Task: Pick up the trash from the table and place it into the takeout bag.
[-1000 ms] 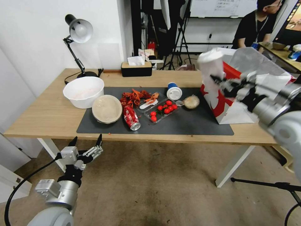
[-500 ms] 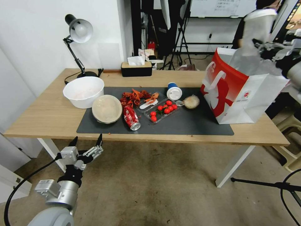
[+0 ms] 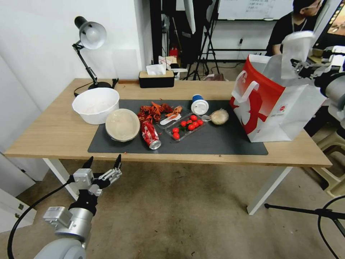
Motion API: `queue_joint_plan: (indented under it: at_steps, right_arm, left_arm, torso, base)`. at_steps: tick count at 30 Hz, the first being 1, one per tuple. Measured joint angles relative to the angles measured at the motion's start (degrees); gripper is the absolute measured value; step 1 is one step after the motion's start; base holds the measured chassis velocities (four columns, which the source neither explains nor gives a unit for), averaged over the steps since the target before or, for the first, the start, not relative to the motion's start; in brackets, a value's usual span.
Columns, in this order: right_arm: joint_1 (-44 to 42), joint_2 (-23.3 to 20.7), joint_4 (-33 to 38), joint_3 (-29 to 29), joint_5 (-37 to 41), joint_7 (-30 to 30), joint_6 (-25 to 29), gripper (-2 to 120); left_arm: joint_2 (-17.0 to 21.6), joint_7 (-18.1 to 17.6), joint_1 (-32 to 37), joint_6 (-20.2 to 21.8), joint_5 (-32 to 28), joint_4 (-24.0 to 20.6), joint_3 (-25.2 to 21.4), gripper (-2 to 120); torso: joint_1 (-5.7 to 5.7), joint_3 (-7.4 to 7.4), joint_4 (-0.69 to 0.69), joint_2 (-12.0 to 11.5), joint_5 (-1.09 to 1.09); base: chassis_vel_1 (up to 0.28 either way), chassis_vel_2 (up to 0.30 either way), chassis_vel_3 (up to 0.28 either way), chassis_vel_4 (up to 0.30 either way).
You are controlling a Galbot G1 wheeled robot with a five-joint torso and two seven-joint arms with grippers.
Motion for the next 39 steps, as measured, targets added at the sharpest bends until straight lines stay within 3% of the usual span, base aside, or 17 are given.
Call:
queue_joint_plan:
  at_steps: [10,12,17,23,26,39]
  right_arm:
    - [-1.99,-0.08,0.84,0.65,-0.84,-1.81,0.58,77]
    - [-2.23,-0.05,1.10,0.74,-0.90,-2.22,0.80,81]
    - [-5.81,0.53,4.23,1.20,-1.64,-7.58,5.31,98]
    - [-10.05,1.25,6.22,1.62,-3.68,-14.49,11.85,100]
    - [-13.89,1.73,7.55,1.68,-6.24,-18.29,17.70,100]
    - [-16.91,2.31,8.64,1.89,-8.25,-19.95,21.39,100]
  left_arm:
    - [0.21,0.25,0.11,0.09,0.02,-0.48,-0.17,100]
    - [0.20,0.26,0.11,0.09,0.03,-0.52,-0.17,100]
    - [0.05,0.38,0.22,0.08,0.13,-0.78,-0.25,100]
    - [-0.49,0.36,0.51,0.02,0.67,-0.78,-0.05,100]
    - [-0.85,0.36,0.82,-0.25,0.86,-0.78,0.07,100]
    - [-0.87,0.37,0.94,-0.57,0.87,-0.78,0.04,100]
  torso:
    - [0.00,0.00,0.00,0.01,0.00]
    - [0.00,0.00,0.00,0.01,0.00]
    - [0.00,0.00,0.00,0.01,0.00]
    - [0.00,0.00,0.00,0.01,0.00]
    - [0.00,0.00,0.00,0.01,0.00]
    - [-0.01,0.00,0.00,0.01,0.00]
  base:
    - [0.000,0.000,0.000,0.000]
    - [0.000,0.000,0.000,0.000]
    - [0.000,0.000,0.000,0.000]
    - [0.000,0.000,0.000,0.000]
    - [0.000,0.000,0.000,0.000]
    - [0.000,0.000,0.000,0.000]
